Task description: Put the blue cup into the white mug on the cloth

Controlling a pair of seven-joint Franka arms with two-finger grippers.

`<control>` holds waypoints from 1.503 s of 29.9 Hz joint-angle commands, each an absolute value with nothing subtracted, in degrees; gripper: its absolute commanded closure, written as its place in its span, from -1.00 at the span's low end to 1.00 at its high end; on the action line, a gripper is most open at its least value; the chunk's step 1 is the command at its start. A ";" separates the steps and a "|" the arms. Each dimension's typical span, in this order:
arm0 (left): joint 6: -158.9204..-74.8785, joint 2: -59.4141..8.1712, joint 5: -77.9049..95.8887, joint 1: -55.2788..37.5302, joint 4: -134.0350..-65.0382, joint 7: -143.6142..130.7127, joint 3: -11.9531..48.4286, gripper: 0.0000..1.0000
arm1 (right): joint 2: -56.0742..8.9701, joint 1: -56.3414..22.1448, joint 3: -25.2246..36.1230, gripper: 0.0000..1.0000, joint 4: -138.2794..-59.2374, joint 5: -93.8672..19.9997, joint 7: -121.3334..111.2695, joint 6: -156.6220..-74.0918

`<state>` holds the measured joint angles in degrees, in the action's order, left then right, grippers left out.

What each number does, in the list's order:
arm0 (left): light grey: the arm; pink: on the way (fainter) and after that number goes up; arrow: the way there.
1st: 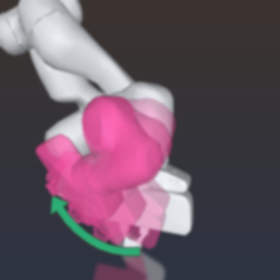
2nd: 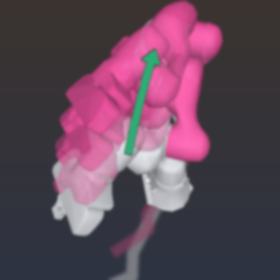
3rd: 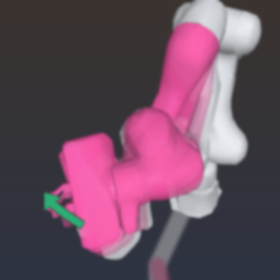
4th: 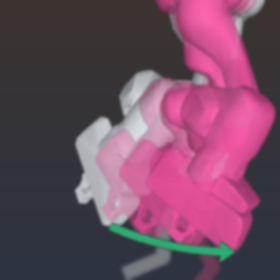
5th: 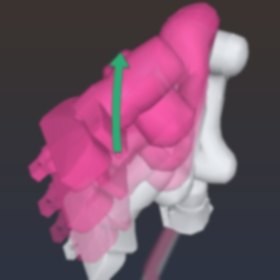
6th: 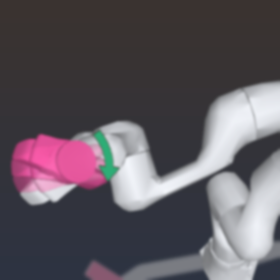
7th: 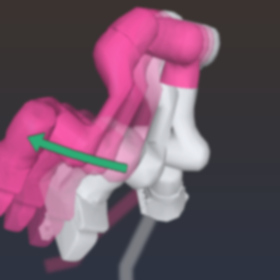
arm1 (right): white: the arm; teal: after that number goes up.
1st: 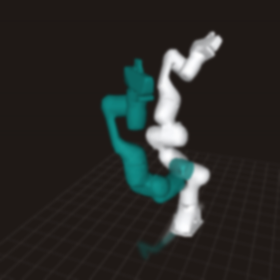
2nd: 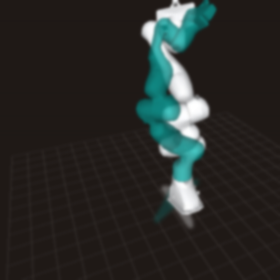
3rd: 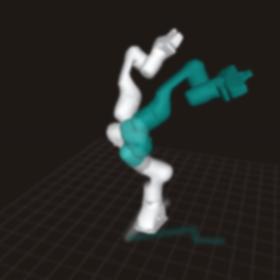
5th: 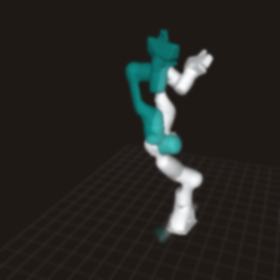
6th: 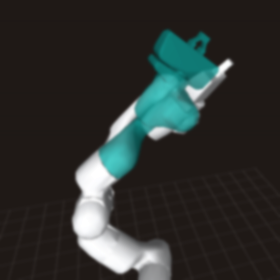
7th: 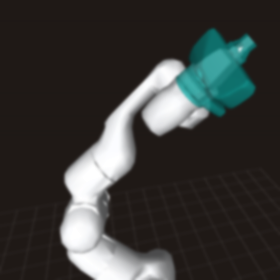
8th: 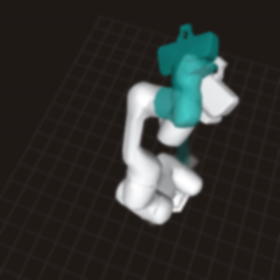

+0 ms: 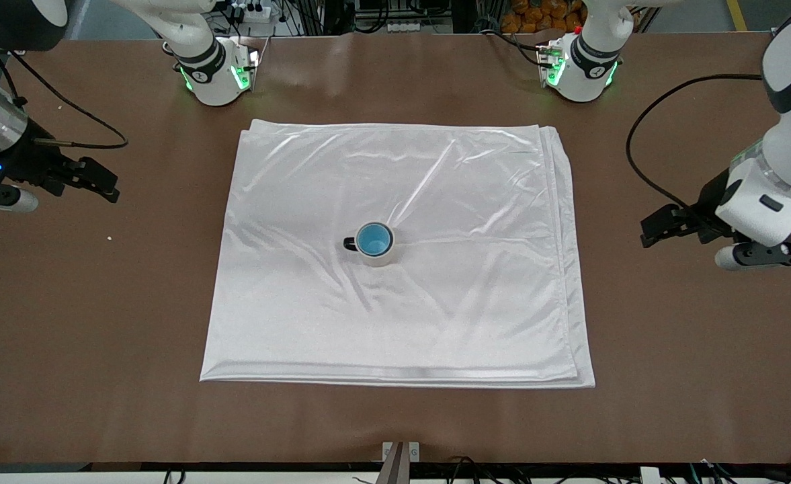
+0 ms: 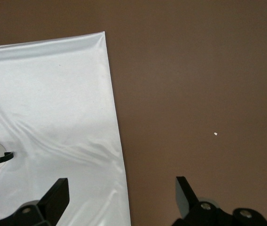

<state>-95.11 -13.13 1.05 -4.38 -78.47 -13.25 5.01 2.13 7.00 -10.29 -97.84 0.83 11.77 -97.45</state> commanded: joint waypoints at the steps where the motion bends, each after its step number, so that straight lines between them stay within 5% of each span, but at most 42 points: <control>1: -93.43 -10.55 2.55 -1.85 -80.77 -10.64 4.83 -1.00 | 1.76 7.38 -7.91 -1.00 -97.21 -0.53 8.44 -96.59; 24: -91.67 -3.25 2.46 3.78 -86.22 -9.05 8.61 -1.00 | 0.62 6.15 -4.48 -1.00 -97.38 -0.53 7.47 -97.82; 45: -91.58 -4.48 1.67 5.10 -85.25 -9.23 8.44 -1.00 | 0.70 5.01 -4.92 -1.00 -96.86 -0.18 8.35 -96.15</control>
<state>-91.63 -4.92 1.31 3.74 -84.78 -10.26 7.89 0.73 6.15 -5.14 -97.85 0.61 8.21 -97.47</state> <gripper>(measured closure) 0.000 0.000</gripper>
